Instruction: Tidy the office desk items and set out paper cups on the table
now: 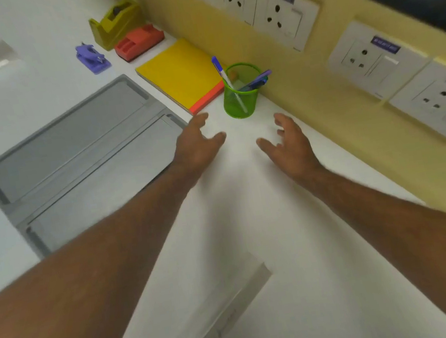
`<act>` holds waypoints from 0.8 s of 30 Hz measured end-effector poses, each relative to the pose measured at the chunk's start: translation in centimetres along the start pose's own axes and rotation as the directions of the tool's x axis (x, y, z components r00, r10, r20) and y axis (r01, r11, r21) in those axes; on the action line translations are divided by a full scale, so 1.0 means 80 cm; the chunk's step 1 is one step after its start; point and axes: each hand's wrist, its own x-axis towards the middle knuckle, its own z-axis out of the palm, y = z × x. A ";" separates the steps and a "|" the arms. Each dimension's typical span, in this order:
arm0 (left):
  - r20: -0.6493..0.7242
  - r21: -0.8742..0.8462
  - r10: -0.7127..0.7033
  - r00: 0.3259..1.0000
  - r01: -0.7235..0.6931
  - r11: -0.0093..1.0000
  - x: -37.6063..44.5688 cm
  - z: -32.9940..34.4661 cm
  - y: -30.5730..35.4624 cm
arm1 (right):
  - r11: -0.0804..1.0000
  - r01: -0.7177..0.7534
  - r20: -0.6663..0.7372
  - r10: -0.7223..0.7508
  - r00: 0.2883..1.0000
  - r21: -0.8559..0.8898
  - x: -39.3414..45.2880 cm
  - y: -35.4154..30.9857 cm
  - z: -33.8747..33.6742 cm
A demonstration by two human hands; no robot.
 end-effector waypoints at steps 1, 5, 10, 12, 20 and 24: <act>0.005 0.024 -0.005 1.000 0.005 1.000 -0.019 -0.006 0.000 | 1.000 0.009 0.019 -0.008 1.000 -0.028 -0.019 -0.002 -0.007; 0.001 0.103 -0.003 1.000 0.002 0.995 -0.098 -0.030 -0.003 | 0.994 0.003 0.046 0.002 0.999 -0.113 -0.091 -0.018 -0.034; 0.019 0.152 -0.043 0.999 0.039 0.988 -0.195 -0.061 -0.006 | 0.981 -0.028 0.072 0.043 0.996 -0.194 -0.187 -0.042 -0.056; 0.029 0.165 -0.047 0.998 0.042 0.985 -0.237 -0.072 -0.006 | 0.977 -0.044 0.086 0.064 0.994 -0.209 -0.225 -0.051 -0.061; 0.024 0.285 -0.068 0.997 0.058 0.957 -0.410 -0.123 -0.017 | 0.954 0.004 0.172 0.050 0.984 -0.299 -0.390 -0.090 -0.063; -0.009 0.301 -0.095 0.995 0.094 0.949 -0.510 -0.144 -0.039 | 0.890 0.140 0.273 -0.019 0.962 -0.433 -0.478 -0.096 -0.062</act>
